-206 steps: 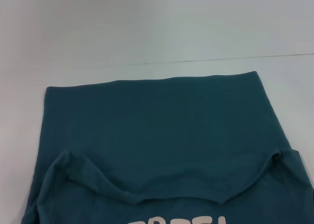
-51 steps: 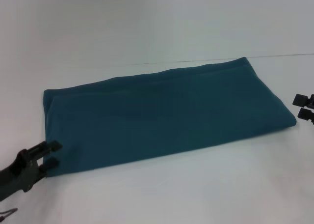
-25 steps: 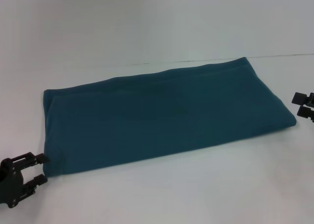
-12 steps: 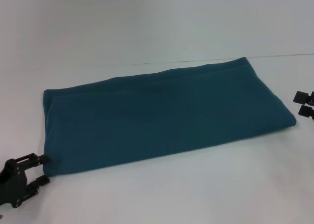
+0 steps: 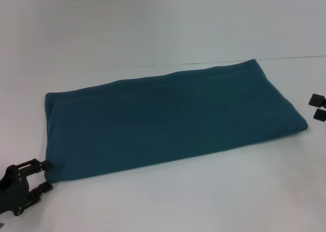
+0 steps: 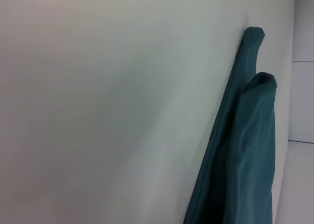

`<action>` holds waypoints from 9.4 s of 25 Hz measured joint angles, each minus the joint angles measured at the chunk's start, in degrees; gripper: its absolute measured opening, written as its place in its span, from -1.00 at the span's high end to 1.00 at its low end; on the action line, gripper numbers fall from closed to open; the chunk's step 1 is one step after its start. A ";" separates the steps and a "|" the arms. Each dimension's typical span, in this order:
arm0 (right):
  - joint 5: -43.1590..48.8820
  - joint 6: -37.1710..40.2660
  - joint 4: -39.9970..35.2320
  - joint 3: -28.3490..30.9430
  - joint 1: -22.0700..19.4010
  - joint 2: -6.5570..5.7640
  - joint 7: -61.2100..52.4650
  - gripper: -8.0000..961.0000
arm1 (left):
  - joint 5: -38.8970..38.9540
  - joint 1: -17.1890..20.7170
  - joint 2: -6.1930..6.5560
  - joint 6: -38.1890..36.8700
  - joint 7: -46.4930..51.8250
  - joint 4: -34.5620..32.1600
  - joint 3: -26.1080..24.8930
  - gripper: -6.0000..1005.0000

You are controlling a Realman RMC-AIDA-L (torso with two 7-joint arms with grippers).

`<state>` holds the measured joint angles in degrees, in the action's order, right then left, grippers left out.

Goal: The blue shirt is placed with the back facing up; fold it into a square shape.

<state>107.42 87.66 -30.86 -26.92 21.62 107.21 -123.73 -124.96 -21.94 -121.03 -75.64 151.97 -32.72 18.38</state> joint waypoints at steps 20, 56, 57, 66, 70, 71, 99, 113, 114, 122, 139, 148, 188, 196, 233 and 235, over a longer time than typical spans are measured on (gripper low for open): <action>0.12 0.15 0.37 0.20 -0.46 0.22 0.12 -0.68 | -0.03 -0.72 0.00 1.70 0.35 1.74 0.09 -0.14; -0.02 0.01 0.37 1.70 -0.97 0.11 0.34 -0.68 | -0.63 -7.14 0.45 5.67 -0.50 4.40 0.70 0.14; -0.02 -0.04 0.37 1.70 -0.97 0.10 0.34 -0.68 | -0.63 -7.15 0.45 5.61 -0.50 4.37 0.70 0.21; -0.01 -0.13 0.37 1.82 -0.96 0.11 0.31 -0.68 | 0.06 -7.03 0.60 4.12 -1.17 3.20 0.49 0.72; -0.01 -0.05 0.36 2.31 -0.84 0.13 0.18 -0.68 | -0.10 -7.18 1.02 3.71 -1.55 1.54 1.08 0.82; -0.01 -0.02 0.37 2.42 -0.83 0.16 0.13 -0.68 | -0.19 -7.21 1.17 3.71 -1.65 1.34 1.20 0.84; 0.34 -0.14 0.74 2.67 -1.41 1.07 -0.52 -0.68 | -4.62 -2.10 2.64 6.13 -2.21 -8.95 0.05 0.91; 0.33 -0.24 1.30 2.55 -1.24 1.12 -0.18 -0.68 | 9.29 -10.36 3.62 -10.70 -3.22 -9.06 0.66 0.91; 0.33 -0.24 1.31 2.52 -1.21 1.13 -0.16 -0.68 | 9.39 -11.35 3.62 -10.93 -3.16 -9.02 0.74 0.91; 0.33 -0.12 1.33 2.49 -0.95 1.23 -0.10 -0.68 | 10.22 -21.44 0.62 -10.56 -3.24 -8.61 4.83 0.91; 0.65 -0.30 2.12 2.40 -0.90 1.25 0.34 -0.68 | 17.80 -35.11 -3.54 14.14 -13.40 12.35 27.51 0.91; 1.76 -0.71 2.12 2.40 -0.49 1.25 0.34 -0.68 | 21.89 -36.19 -3.69 14.98 -15.33 14.90 30.21 0.91; 5.08 -1.92 2.66 2.41 0.86 0.49 -0.56 -0.68 | 35.06 -27.62 -2.64 3.34 -20.36 10.73 33.62 -0.41; 15.41 0.33 -0.65 2.40 6.44 -4.66 -9.08 -0.68 | 30.88 -16.75 -0.16 -4.10 -16.41 5.13 33.78 -0.72; 36.63 -23.39 -1.60 -18.18 29.26 4.74 -23.23 -0.68 | 19.84 -4.31 -1.63 -15.15 -18.63 -5.69 21.64 -0.79; 36.65 -24.23 -1.14 -18.19 29.05 5.30 -22.76 -0.68 | 20.00 -4.31 -1.72 -15.08 -18.64 -5.68 21.57 -0.79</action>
<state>144.07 63.42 -32.00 -45.12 50.67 112.51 -146.49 -104.96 -26.25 -122.75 -90.72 133.32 -38.40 39.95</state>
